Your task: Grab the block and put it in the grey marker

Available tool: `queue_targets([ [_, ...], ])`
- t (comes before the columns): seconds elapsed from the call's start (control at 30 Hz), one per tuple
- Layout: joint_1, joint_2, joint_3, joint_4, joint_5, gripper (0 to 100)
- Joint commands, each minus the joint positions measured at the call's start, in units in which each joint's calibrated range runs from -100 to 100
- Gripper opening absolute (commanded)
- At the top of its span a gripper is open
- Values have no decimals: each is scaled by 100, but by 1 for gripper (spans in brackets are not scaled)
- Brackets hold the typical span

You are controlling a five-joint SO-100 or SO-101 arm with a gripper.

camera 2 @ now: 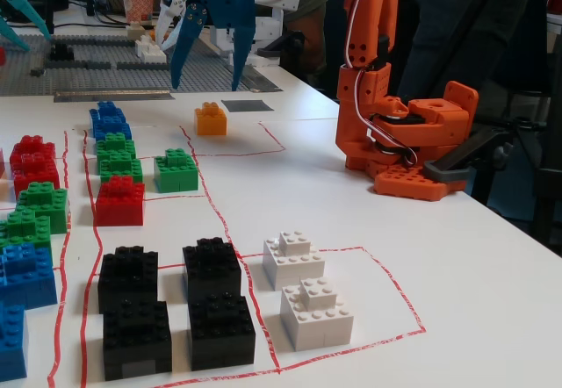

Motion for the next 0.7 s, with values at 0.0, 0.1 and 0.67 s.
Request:
queue_targets([
  [0.0, 345, -213, -650, -124, -49, 32],
  [0.1, 403, -75, -695, -132, -73, 32],
  [0.67, 403, 487, -695, -287, -498, 31],
])
